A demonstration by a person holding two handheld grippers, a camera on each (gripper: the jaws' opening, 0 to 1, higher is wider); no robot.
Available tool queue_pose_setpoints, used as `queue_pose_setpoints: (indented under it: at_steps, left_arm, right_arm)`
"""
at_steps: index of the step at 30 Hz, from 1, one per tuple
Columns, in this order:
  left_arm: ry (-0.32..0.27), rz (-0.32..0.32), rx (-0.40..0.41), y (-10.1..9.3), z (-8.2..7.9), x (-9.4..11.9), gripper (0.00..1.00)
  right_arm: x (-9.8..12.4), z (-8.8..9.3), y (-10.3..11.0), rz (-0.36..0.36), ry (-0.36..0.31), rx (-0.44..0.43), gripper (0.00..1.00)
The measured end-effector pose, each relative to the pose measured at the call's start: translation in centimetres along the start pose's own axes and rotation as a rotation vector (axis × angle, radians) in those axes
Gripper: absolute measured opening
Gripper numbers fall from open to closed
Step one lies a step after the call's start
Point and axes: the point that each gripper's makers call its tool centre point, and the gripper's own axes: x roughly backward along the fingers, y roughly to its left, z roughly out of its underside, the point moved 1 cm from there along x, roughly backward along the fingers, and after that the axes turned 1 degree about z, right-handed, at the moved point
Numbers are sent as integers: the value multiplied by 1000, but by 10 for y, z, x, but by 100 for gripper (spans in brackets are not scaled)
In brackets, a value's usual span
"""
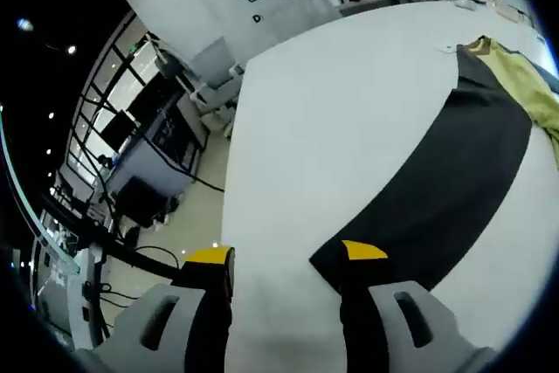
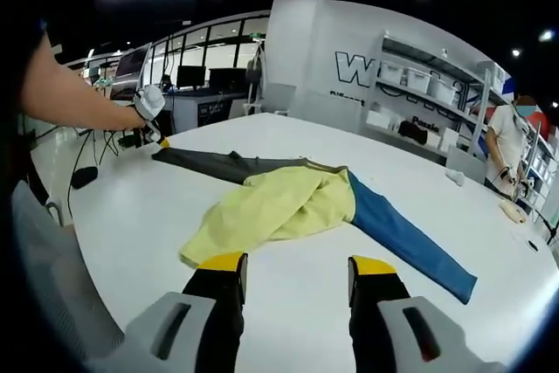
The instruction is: Fold the garment on the visible template until the final outline fits inside the template.
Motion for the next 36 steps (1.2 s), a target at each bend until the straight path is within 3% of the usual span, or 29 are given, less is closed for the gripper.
queue_pose_setpoints:
  at_steps: [8,15,21,29,36]
  left_arm:
    - [-108,-7,42,3,-27,25,48]
    - [-250,24,65,-11,-61,65,48]
    - [-327,47,80,-24,-78,91,50]
    - [-410,113,99,-59,-91,130,52]
    - [-505,254,124,-120,-106,181,54]
  right_arm:
    - [2,-4,2,-7,-17,3,46]
    - [2,-9,5,-18,-36,8,46]
    - [4,-13,6,-25,-54,8,46]
    - [6,-18,10,-39,-75,13,46]
    - [8,-24,12,-48,-101,16,46]
